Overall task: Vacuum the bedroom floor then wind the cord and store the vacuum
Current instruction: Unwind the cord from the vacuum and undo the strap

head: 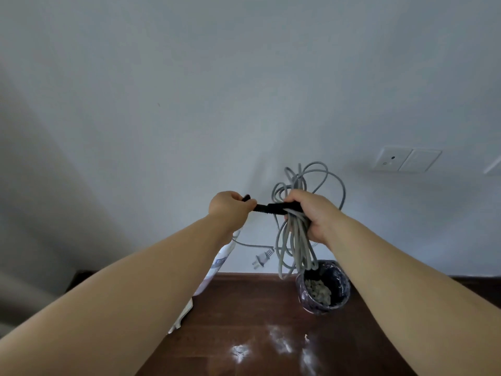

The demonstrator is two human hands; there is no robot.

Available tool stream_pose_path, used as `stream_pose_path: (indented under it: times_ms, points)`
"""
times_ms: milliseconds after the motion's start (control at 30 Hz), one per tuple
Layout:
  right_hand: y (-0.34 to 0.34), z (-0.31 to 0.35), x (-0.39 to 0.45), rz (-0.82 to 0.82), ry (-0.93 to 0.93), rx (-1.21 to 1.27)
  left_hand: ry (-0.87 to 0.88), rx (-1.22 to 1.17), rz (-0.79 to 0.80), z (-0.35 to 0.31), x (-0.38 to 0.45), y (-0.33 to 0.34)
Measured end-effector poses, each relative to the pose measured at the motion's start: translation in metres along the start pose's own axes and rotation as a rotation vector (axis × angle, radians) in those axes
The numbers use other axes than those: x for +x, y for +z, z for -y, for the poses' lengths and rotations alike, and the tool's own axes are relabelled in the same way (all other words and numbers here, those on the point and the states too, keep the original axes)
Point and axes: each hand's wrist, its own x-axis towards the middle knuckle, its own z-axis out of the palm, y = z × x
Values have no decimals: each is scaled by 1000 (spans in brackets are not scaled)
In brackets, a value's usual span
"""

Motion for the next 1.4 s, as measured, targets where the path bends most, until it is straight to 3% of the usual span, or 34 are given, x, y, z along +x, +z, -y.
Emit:
stream_pose_path:
  times_ms: [167, 367, 600, 800, 900, 1067, 1167, 1333, 1400]
  points:
    - [-36, 25, -4, 47, -56, 254, 30, 17, -98, -4, 12, -9]
    - [-28, 25, -7, 159, 2, -10, 33, 23, 5, -1, 4, 8]
    - [-8, -5, 5, 274, 38, -63, -23, -145, 188, -3, -8, 14]
    - [11, -7, 7, 175, -49, 0, -97, -215, 199, -2, -9, 16]
    - [19, -3, 5, 146, -99, 31, -74, -126, 255, 0, -6, 16]
    - [26, 10, -2, 377, -46, 127, -51, -111, 203, -2, -3, 16]
    - [20, 6, -4, 404, -35, 129, -39, -114, 194, -1, -1, 13]
    - [10, 9, -6, 211, -195, -547, -23, -81, 152, 3, -3, 14]
    - [7, 10, -4, 187, -257, -680, -11, -105, 192, 4, -5, 14]
